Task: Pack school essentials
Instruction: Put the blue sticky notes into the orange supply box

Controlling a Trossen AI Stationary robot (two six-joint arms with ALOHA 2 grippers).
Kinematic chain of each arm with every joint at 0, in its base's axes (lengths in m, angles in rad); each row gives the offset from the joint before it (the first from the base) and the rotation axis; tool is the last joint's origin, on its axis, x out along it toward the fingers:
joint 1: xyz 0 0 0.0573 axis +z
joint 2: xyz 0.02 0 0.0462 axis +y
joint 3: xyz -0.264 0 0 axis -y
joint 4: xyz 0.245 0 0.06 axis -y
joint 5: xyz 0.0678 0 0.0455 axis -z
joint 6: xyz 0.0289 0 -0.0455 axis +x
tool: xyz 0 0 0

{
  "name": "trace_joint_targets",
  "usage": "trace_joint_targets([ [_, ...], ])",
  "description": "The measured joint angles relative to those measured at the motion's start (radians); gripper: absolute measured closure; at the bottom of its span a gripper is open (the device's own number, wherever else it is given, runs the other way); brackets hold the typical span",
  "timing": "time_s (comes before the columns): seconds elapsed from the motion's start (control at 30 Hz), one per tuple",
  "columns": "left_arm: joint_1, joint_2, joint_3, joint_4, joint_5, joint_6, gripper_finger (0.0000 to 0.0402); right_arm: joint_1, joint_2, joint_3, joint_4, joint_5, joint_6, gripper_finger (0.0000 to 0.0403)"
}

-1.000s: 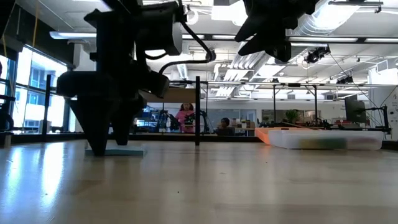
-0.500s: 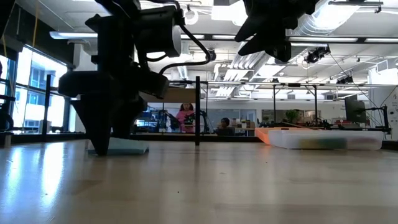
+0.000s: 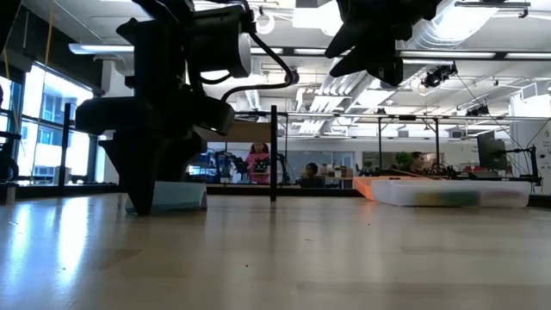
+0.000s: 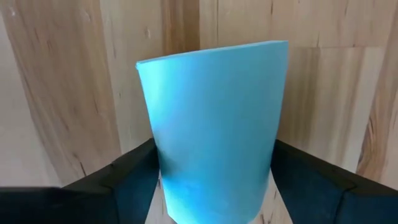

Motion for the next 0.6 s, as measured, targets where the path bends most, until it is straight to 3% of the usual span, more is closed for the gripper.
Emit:
trace_joint_targets([
  [0.6,-0.008,0.001,0.000,0.002,0.033,0.010,0.0159,0.000,0.000,0.000,0.003,0.006,0.000,0.0277],
])
